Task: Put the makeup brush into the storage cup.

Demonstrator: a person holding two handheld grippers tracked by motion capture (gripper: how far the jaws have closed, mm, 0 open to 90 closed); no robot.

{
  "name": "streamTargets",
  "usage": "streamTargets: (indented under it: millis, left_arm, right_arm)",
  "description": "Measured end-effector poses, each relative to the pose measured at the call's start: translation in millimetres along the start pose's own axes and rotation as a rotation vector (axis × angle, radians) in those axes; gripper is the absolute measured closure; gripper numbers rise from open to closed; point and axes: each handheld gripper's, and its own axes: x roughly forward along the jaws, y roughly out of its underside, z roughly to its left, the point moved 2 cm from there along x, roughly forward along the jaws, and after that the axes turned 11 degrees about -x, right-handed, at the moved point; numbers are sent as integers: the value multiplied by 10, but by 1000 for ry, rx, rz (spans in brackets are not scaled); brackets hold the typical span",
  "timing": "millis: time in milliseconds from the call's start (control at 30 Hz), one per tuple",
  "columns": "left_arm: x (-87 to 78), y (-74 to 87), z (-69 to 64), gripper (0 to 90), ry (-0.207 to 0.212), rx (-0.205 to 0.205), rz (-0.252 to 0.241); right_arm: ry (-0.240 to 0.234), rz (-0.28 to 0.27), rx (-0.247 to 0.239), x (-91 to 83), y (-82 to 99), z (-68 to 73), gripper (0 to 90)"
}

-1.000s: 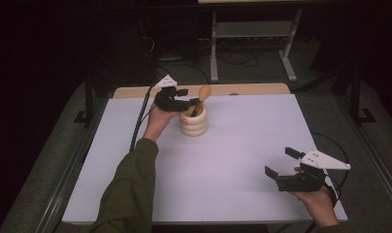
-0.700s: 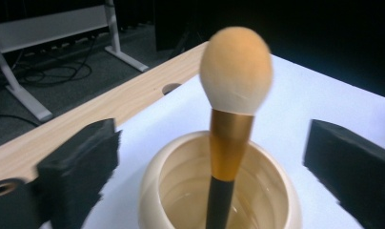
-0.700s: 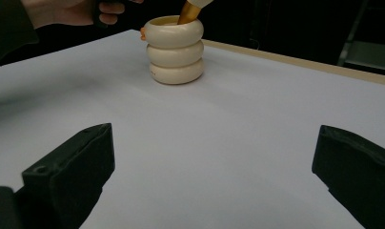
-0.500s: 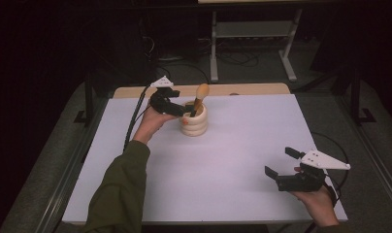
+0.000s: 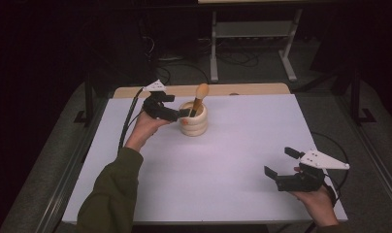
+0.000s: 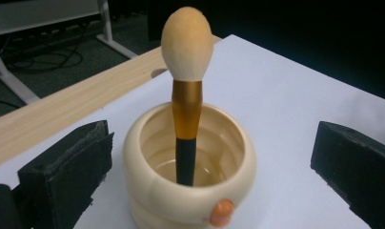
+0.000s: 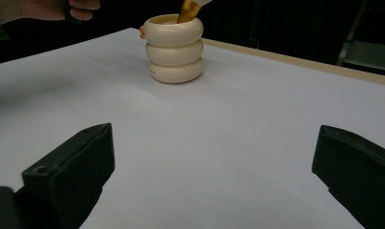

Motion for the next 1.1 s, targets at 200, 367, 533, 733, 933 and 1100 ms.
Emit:
streamTargets:
  millis: [200, 367, 533, 733, 933, 1100]
  left_arm:
    - [-122, 88, -20, 0, -8, -19, 5]
    - [-237, 159, -73, 0, 0, -7, 0]
    - [-353, 214, -162, 0, 4, 0, -30]
    - [-473, 287, -246, 0, 8, 11, -15]
    - [-591, 374, -305, 0, -2, 10, -18]
    - [-680, 449, -338, 0, -18, 12, -1]
  right_arm:
    - [0, -1, 1, 0, -1, -3, 0]
    - [0, 1, -3, 2, -3, 4, 0]
    - [1, 1, -1, 0, -2, 3, 0]
    - [4, 1, 0, -5, -3, 3, 0]
    - [2, 1, -6, 1, -4, 8, 0]
    - [4, 1, -8, -1, -8, 8, 0]
